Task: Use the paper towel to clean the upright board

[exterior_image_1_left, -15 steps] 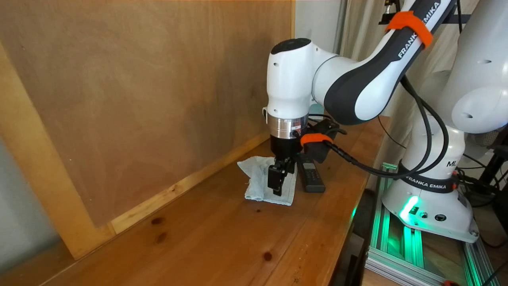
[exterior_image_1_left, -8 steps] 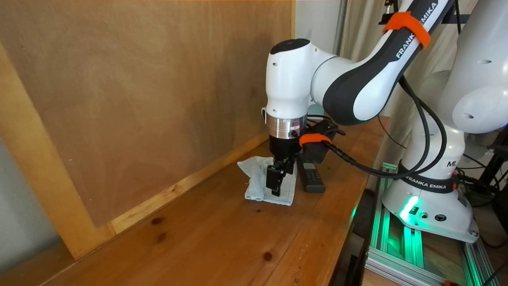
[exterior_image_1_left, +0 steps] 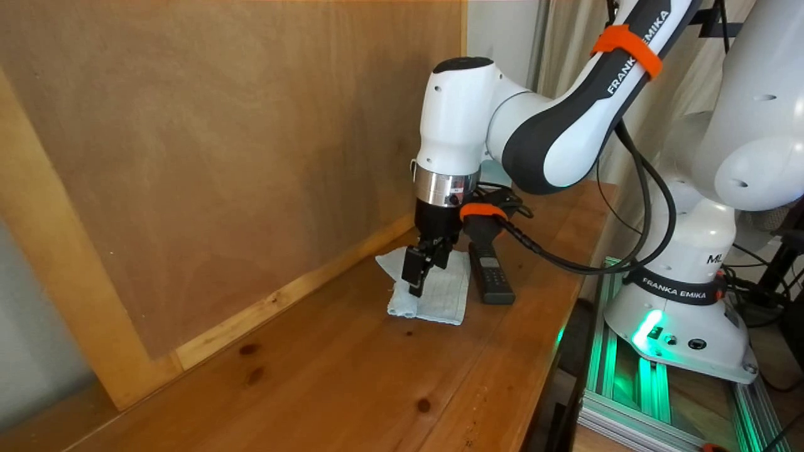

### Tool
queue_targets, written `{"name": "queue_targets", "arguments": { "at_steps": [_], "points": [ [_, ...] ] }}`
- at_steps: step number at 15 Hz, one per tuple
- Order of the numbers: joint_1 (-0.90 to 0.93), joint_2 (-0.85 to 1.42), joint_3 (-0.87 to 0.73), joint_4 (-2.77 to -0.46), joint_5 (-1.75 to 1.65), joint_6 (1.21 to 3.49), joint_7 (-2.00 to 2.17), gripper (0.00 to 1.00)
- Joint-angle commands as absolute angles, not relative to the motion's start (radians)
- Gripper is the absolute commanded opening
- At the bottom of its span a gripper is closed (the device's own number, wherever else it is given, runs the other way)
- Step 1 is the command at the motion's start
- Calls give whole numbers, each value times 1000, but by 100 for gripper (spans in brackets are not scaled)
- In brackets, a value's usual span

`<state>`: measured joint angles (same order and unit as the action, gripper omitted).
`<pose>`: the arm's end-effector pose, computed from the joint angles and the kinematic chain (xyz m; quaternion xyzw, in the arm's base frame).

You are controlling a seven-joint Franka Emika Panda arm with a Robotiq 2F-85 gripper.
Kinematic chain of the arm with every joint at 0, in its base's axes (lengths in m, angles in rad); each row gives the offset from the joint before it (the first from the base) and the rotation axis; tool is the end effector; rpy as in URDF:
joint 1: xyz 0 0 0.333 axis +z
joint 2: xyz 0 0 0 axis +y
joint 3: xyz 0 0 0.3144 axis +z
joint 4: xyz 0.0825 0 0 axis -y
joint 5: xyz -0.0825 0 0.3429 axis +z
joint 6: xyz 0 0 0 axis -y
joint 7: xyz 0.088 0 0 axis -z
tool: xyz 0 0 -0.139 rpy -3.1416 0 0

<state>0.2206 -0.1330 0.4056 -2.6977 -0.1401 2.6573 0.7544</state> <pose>0.3222 0.2303 0.2786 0.9973 -0.0039 0.0692 0.0223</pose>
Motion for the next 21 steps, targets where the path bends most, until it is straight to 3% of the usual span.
{"name": "queue_targets", "arguments": {
  "at_steps": [1, 9, 10, 11, 13, 21],
  "points": [
    [199, -102, 393, -2708, -205, 2740, 820, 100],
    [154, -36, 407, -2697, -365, 2755, 971, 100],
    [153, -33, 407, -2698, -395, 2762, 996, 94],
    [154, -27, 406, -2696, -415, 2766, 1012, 74],
    [155, -20, 406, -2691, -464, 2770, 1052, 69],
    [162, -7, 407, -2678, -513, 2769, 1090, 13]
  ]
}}
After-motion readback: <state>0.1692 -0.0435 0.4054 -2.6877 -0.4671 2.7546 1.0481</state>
